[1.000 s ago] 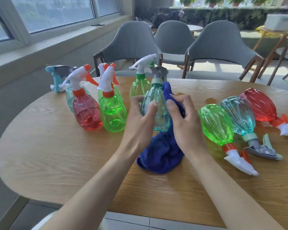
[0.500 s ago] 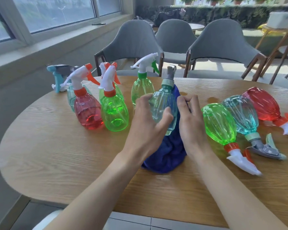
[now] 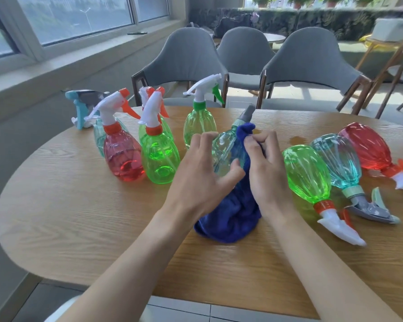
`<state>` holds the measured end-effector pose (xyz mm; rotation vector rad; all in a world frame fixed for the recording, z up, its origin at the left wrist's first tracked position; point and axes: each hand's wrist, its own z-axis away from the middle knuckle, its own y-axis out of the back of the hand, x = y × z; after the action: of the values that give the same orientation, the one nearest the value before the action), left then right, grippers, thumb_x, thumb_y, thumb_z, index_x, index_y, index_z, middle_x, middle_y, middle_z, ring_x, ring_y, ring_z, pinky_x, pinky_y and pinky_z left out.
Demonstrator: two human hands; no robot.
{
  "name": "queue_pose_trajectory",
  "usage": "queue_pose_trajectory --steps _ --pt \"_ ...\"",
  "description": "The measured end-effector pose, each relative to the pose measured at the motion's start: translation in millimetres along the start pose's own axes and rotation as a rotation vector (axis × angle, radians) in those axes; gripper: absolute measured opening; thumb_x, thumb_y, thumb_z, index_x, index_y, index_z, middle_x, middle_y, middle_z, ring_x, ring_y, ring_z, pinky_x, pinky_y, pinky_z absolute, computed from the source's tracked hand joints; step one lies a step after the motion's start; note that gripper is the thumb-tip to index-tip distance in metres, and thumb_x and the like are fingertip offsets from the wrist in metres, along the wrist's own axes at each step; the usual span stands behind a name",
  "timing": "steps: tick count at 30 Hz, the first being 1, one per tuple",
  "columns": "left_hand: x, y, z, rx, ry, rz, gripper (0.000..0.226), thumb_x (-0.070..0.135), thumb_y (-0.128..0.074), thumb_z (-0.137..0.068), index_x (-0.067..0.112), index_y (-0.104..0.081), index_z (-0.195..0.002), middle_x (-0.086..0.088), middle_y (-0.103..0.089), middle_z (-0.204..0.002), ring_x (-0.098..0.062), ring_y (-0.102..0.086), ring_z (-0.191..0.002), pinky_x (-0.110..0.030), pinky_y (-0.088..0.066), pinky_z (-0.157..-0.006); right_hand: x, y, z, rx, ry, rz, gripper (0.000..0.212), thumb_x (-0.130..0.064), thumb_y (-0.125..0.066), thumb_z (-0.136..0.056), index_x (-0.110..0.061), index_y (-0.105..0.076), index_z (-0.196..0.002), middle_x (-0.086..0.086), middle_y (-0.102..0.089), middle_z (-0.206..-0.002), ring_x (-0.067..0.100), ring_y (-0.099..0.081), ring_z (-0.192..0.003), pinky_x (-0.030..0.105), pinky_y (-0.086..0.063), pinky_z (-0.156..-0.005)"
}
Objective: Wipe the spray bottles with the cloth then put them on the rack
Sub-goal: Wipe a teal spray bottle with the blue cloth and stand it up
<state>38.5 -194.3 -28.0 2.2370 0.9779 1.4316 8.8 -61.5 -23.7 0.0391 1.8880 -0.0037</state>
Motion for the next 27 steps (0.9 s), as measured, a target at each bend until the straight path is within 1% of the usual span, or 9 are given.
queue_pose_trajectory --steps 3,7,11,15,18,20,22,25,27 --pt "1.0 0.7 -3.2 0.051 0.050 0.025 0.058 0.047 -0.065 -0.094 0.022 -0.045 -0.142 0.006 -0.051 -0.132 -0.012 -0.056 -0.109 -0.026 -0.043 -0.086 -3.1 -3.4 3.2 -0.062 0.016 0.005 0.019 -0.025 -0.056 -0.108 -0.023 -0.054 -0.089 -0.015 -0.061 -0.083 0.011 -0.058 -0.086 0.043 -0.049 -0.090" --pt "2.8 2.9 -4.0 0.062 0.024 0.038 0.058 0.045 -0.066 -0.094 0.021 -0.045 -0.142 0.006 -0.051 -0.133 -0.009 -0.055 -0.112 -0.023 -0.041 -0.087 -5.1 -3.7 1.7 -0.038 0.003 -0.074 0.020 -0.025 -0.057 -0.098 -0.028 -0.052 -0.079 0.014 -0.060 -0.091 0.023 -0.056 -0.090 0.054 -0.048 -0.091" --pt "4.7 1.5 0.9 0.020 -0.044 0.045 0.059 0.045 -0.066 -0.091 0.020 -0.047 -0.141 0.006 -0.051 -0.126 -0.008 -0.055 -0.104 -0.020 -0.045 -0.088 -2.3 0.0 -4.5 0.093 -0.115 -0.184 0.009 -0.036 -0.053 -0.085 -0.037 -0.052 -0.077 -0.001 -0.052 -0.091 0.024 -0.049 -0.090 0.057 -0.045 -0.091" --pt "4.1 0.0 1.1 0.038 0.025 0.090 0.057 0.043 -0.069 -0.095 0.022 -0.045 -0.142 0.008 -0.051 -0.129 -0.006 -0.054 -0.107 -0.017 -0.042 -0.087 2.2 -0.5 -5.5 0.028 -0.163 -0.235 0.012 -0.042 -0.060 -0.083 -0.034 -0.058 -0.074 -0.001 -0.059 -0.091 0.024 -0.054 -0.094 0.068 -0.043 -0.103" --pt "2.6 2.2 -2.3 0.091 0.080 0.102 0.057 0.047 -0.067 -0.095 0.024 -0.044 -0.141 0.008 -0.053 -0.129 -0.007 -0.056 -0.105 -0.024 -0.046 -0.086 3.5 -6.7 -0.3 -0.015 -0.081 -0.159 0.035 -0.047 -0.068 -0.097 -0.023 -0.054 -0.076 0.002 -0.061 -0.087 0.018 -0.057 -0.087 0.053 -0.047 -0.093" --pt "2.6 3.1 -2.2 0.096 0.071 0.102 0.059 0.048 -0.066 -0.093 0.024 -0.044 -0.142 0.009 -0.053 -0.130 -0.004 -0.056 -0.106 -0.021 -0.047 -0.085 4.8 -9.0 -0.1 0.016 -0.071 -0.169 0.034 -0.047 -0.069 -0.098 -0.024 -0.055 -0.078 0.002 -0.062 -0.085 0.015 -0.059 -0.084 0.045 -0.048 -0.090" --pt "2.6 3.0 -0.4 0.088 0.055 0.101 0.058 0.048 -0.067 -0.094 0.024 -0.044 -0.142 0.008 -0.053 -0.131 -0.007 -0.057 -0.109 -0.023 -0.050 -0.089 5.6 -8.4 -3.0 0.037 -0.129 -0.206 0.033 -0.057 -0.071 -0.090 -0.028 -0.057 -0.081 0.003 -0.062 -0.088 0.022 -0.059 -0.086 0.053 -0.050 -0.093" --pt "1.9 2.1 1.0 0.086 0.059 0.117 0.055 0.046 -0.068 -0.096 0.024 -0.044 -0.141 0.007 -0.053 -0.131 -0.009 -0.059 -0.110 -0.031 -0.051 -0.094 6.5 -7.8 -6.3 0.063 -0.178 -0.284 0.040 -0.060 -0.075 -0.079 -0.030 -0.053 -0.093 -0.011 -0.062 -0.087 0.019 -0.060 -0.092 0.052 -0.049 -0.100" --pt "2.1 1.3 1.7 0.085 0.074 0.139 0.054 0.046 -0.068 -0.097 0.026 -0.044 -0.141 0.008 -0.053 -0.129 -0.005 -0.058 -0.106 -0.029 -0.051 -0.093 8.3 -8.8 -5.4 0.063 -0.207 -0.320 0.045 -0.059 -0.079 -0.078 -0.028 -0.055 -0.102 -0.008 -0.067 -0.095 0.021 -0.066 -0.099 0.055 -0.050 -0.106"
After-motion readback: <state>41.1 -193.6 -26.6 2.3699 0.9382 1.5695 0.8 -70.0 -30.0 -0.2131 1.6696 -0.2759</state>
